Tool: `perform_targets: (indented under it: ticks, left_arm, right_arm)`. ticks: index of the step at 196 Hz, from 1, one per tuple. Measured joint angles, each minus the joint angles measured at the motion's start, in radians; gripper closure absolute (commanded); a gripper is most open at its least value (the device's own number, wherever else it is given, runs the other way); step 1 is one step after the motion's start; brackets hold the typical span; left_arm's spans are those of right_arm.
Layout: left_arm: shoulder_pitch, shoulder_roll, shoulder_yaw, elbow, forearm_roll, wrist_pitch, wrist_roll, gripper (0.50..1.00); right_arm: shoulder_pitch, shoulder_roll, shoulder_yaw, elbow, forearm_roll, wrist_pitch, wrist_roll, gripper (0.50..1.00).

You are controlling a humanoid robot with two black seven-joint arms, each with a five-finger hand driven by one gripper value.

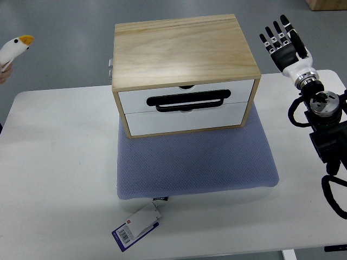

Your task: Open wood drawer with right hand

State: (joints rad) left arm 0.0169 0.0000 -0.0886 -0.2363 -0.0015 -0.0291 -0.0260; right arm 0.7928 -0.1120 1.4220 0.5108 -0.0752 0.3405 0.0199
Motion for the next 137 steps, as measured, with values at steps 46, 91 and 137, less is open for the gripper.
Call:
perform_targets:
  ticks: [46,91,137]
  left_arm:
    - [0.000,0.000,0.000,0.000,0.000,0.000,0.000,0.500]
    - [0.000,0.000,0.000,0.000,0.000,0.000,0.000,0.500]
    - [0.000,0.000,0.000,-0.006,0.000,0.000,0.000,0.500]
  right_arm:
    - [0.001,-0.003,0.000,0.000,0.000,-0.001,0.000,0.554]
    - [0.038,-0.036,-0.031,0.000,-0.006,-0.001,-0.003,0.554]
    - [0.156,-0.160,-0.247,-0.003,-0.006,0.002,-0.008,0.556]
